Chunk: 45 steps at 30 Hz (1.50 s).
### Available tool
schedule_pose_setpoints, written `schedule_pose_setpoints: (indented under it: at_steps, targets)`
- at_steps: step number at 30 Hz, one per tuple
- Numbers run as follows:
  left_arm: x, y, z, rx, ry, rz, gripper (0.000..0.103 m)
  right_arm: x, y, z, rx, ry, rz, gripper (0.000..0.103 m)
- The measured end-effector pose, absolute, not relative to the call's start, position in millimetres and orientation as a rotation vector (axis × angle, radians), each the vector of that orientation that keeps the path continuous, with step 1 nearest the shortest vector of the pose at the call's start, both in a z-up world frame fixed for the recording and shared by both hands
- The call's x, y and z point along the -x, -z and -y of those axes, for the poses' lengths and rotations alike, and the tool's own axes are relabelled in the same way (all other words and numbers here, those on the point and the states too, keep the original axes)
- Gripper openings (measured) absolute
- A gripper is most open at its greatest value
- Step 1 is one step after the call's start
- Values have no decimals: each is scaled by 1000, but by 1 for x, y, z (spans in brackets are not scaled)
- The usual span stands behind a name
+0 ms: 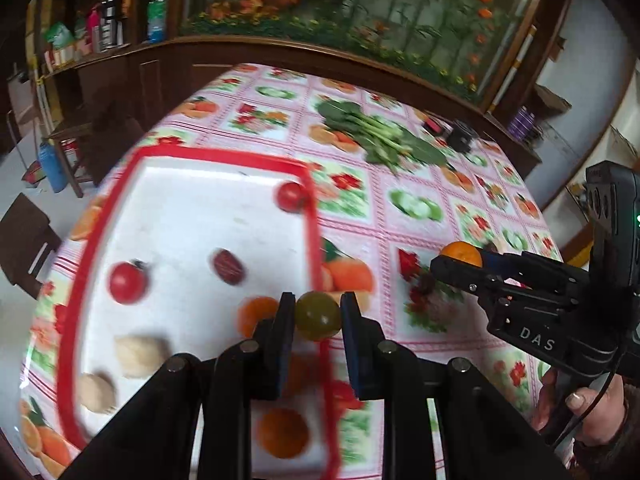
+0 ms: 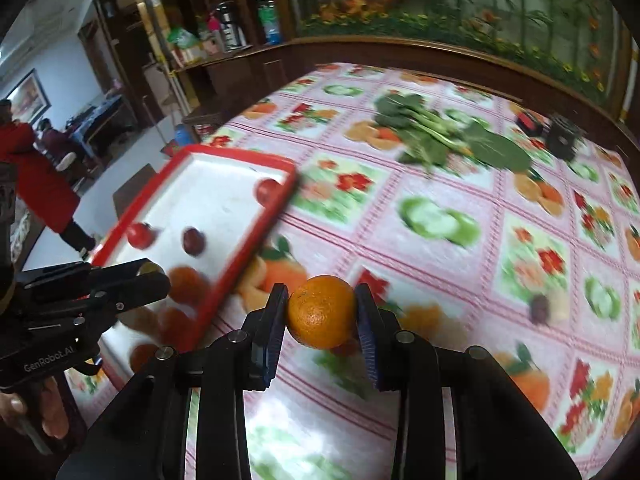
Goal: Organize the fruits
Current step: 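Carry the orange and green fruit with both tools over the tray, then open the right tool to drop the orange while the left tool releases the green fruit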
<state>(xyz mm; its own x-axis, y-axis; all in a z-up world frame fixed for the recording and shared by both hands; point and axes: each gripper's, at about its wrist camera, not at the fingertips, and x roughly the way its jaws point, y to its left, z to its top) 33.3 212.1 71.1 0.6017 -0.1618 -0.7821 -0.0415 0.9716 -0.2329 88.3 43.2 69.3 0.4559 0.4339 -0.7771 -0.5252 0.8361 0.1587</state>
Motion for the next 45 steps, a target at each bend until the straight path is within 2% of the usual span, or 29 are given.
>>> schedule_pose_setpoints:
  at_steps: [10, 18, 40, 45]
  targets:
    - [-53, -70, -276, 255, -55, -934, 25, -114, -78, -111, 92, -680, -913, 33]
    - [-81, -54, -299, 270, -105, -956, 25, -126, -54, -160, 105, -729, -963, 33]
    - [-107, -18, -303, 272, -166, -1041, 26, -136, -17, -183, 188, -749, -1032, 34]
    - [-107, -17, -305, 283, -182, -1055, 27, -132, -19, -182, 200, -749, -1027, 40]
